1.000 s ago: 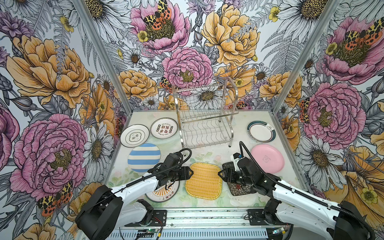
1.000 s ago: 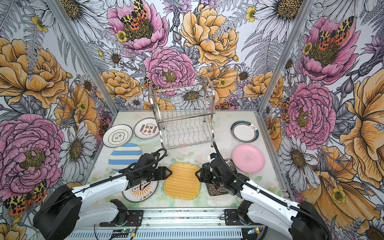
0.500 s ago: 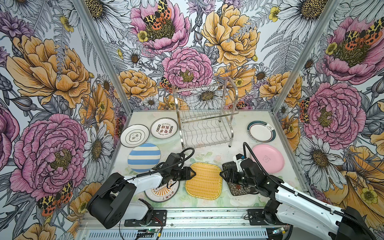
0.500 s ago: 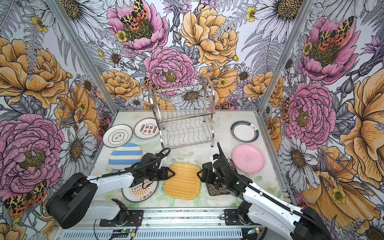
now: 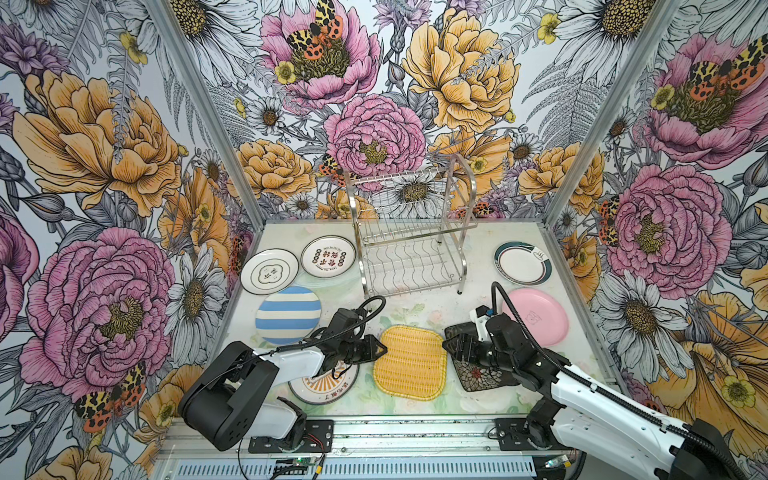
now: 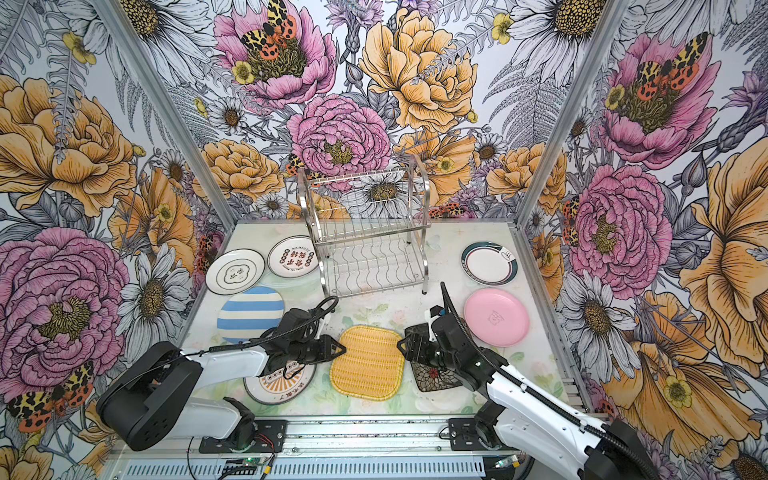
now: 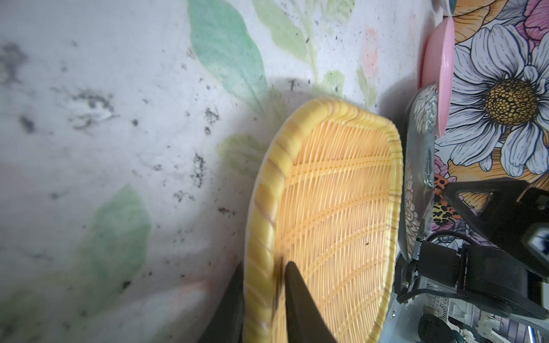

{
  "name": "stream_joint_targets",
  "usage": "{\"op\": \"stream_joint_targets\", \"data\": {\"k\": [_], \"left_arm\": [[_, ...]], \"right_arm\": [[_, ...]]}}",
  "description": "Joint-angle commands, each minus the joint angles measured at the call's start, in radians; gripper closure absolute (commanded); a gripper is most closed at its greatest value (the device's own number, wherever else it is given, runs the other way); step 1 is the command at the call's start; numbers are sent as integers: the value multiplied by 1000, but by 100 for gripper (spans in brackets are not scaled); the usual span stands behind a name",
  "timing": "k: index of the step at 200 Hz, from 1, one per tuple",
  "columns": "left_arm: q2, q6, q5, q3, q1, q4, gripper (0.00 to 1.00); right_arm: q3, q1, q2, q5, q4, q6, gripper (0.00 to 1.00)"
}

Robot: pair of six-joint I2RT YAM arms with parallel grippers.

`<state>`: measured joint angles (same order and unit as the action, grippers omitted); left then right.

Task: Load plates into a dish rack
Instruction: Pick up the plate from the bottom-center of the table.

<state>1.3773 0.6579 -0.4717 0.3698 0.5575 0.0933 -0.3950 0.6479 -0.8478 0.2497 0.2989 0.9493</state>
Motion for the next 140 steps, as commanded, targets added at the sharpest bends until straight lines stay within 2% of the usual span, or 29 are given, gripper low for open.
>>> {"op": "stream_joint_targets", "data": {"k": [1, 43, 74, 140], "left_arm": [[-3, 0, -28, -9, -9, 6, 83], [-18, 18, -47, -16, -29, 8, 100], [-87, 55, -71, -32, -63, 9, 100], [-341, 142, -119, -38, -154, -44, 100]], "right_arm": [[11, -9, 22, 10, -11, -17, 25], [15, -17, 26, 12, -12, -18, 25], [7, -23, 13, 17, -13, -30, 24], [-37, -29, -41, 38, -18, -69, 22]]}}
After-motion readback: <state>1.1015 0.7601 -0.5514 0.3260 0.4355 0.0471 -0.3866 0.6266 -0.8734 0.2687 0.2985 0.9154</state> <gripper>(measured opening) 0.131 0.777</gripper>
